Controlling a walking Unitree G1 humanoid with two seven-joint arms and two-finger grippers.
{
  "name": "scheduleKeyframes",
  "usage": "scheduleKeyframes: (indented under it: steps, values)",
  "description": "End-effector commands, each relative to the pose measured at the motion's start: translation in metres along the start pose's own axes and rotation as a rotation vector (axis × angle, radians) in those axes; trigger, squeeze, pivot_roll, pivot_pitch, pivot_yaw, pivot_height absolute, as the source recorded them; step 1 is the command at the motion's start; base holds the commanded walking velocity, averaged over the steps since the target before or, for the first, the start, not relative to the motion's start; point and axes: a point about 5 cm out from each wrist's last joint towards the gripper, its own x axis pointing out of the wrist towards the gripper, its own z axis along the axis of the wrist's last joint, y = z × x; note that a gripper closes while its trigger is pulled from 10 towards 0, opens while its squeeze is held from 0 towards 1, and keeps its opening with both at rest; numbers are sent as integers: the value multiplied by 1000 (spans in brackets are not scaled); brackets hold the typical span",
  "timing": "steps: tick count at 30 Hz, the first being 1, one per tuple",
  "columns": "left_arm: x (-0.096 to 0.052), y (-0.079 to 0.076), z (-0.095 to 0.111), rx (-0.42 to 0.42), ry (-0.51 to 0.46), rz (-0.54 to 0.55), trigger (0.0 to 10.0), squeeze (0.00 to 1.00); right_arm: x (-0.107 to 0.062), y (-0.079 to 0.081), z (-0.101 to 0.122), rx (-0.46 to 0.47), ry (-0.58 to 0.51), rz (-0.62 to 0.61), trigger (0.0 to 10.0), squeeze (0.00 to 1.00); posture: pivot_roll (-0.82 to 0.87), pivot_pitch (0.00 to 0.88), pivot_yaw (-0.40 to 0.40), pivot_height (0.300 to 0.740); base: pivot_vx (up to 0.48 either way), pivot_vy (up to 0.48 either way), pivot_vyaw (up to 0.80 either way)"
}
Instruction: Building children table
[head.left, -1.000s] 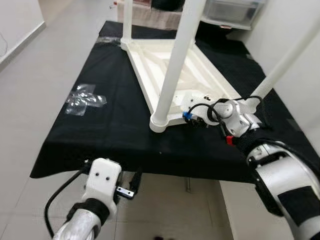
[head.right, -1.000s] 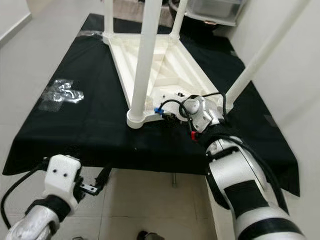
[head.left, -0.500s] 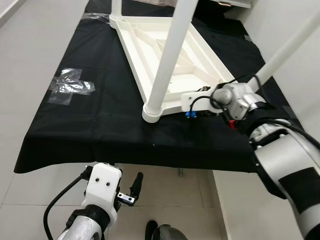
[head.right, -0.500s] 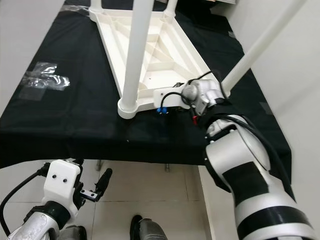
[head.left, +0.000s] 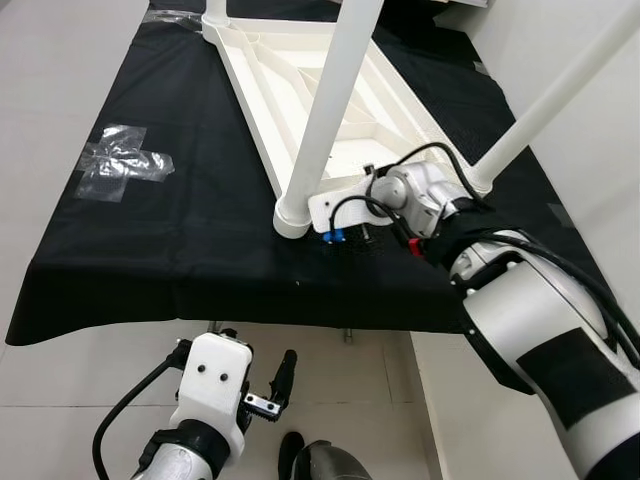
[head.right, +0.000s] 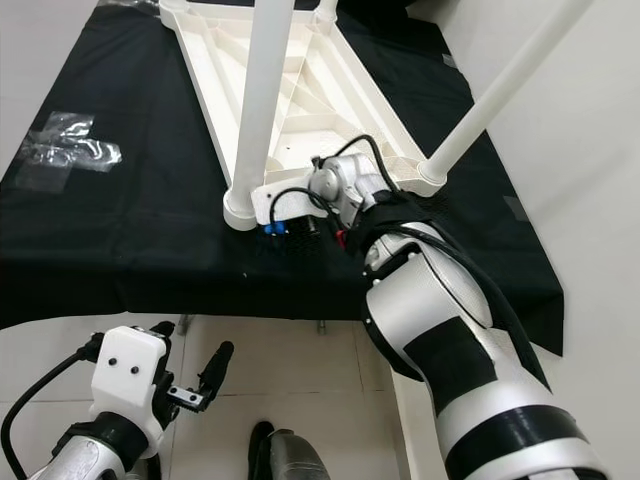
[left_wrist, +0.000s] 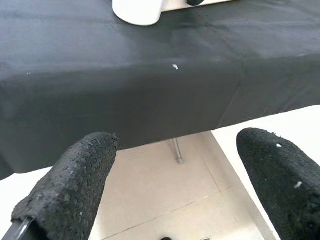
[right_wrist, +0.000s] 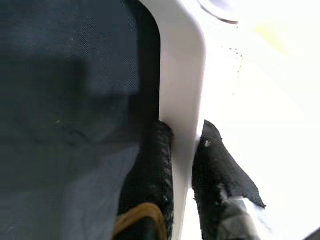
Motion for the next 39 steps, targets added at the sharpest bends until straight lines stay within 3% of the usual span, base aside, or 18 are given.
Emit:
scheduleKeyframes:
  steps: [1,2,4,11,14,18,23,26,27,32,33,36,37,38,39]
  values:
    - [-1,-3,-2,-7,18,3,10000,0,11,16,11,35,-84,94,0,0,20,273,-283,740,0,0,0]
    - [-1,-3,-2,-7,18,3,10000,0,11,16,11,35,-84,94,0,0,20,273,-283,740,0,0,0]
    - [1,-3,-1,-6,11,3,10000,0,9,12,27,114,-204,139,0,0,11,266,-279,740,0,0,0]
    - [4,-3,-1,-3,4,4,10000,0,7,9,38,182,-297,171,0,0,10,258,-280,740,0,0,0]
    - [10,-1,1,6,-12,9,10000,0,-5,-6,72,285,-537,243,0,0,8,242,-271,740,0,0,0]
    - [11,-1,2,10,-20,10,10000,0,-7,-10,85,313,-596,252,0,0,3,237,-271,740,0,0,0]
    - [21,-1,5,26,-42,2,10000,0,-5,-19,138,481,-721,167,0,0,16,211,-254,740,0,0,0]
    - [22,0,5,36,-45,0,10000,0,-3,-21,151,527,-746,103,0,0,25,207,-257,740,0,0,0]
    - [22,1,5,41,-45,4,10000,0,-2,-21,152,552,-751,79,10000,0,30,204,-255,740,0,0,0]
    - [22,5,3,48,-40,13,10000,0,-2,-25,143,638,-740,48,10000,31,27,198,-254,740,0,0,0]
    - [23,4,3,46,-37,11,10000,0,-6,-29,132,646,-751,42,10000,1000,27,197,-253,740,0,0,0]
    - [24,4,2,45,-36,9,10000,0,-8,-31,127,646,-752,39,10000,1000,29,189,-250,740,0,0,0]
    - [25,4,1,44,-35,7,10000,0,-10,-33,121,652,-752,33,10000,816,28,187,-248,740,0,0,0]
    - [27,5,0,44,-34,4,10000,0,-13,-37,112,663,-741,6,10000,0,26,182,-242,740,0,0,0]
    - [27,5,0,44,-34,4,10000,0,-13,-37,112,663,-741,6,10000,0,26,182,-242,740,0,0,0]
